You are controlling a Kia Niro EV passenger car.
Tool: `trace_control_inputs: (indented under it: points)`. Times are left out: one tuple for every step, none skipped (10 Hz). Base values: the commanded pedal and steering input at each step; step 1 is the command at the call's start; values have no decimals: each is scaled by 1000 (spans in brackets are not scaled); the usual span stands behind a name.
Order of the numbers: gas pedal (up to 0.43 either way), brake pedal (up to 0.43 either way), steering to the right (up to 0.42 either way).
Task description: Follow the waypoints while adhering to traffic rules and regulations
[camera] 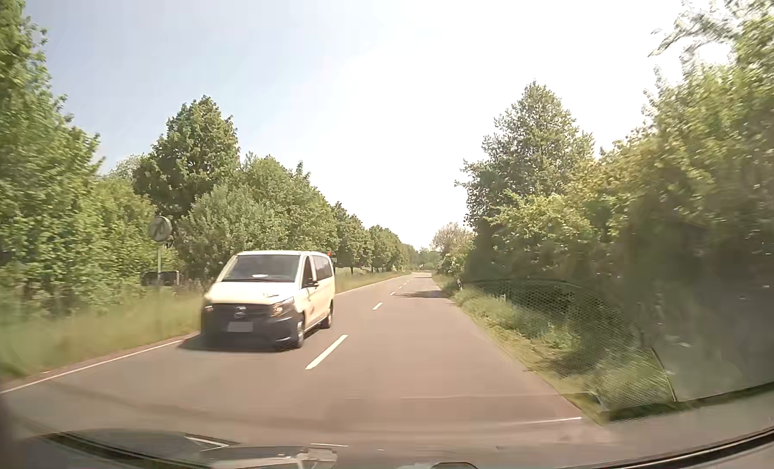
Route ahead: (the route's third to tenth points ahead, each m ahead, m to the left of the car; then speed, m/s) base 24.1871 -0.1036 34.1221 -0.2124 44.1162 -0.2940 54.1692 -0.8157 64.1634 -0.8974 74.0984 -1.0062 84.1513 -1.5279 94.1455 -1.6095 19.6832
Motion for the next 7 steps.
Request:
trace_control_inputs:
  points:
    - [409, 0, -1]
    - [409, 0, -1]
    - [421, 0, 0]
    - [429, 0, 0]
    - [429, 0, 0]
    - [429, 0, 1]
    - [429, 0, 1]
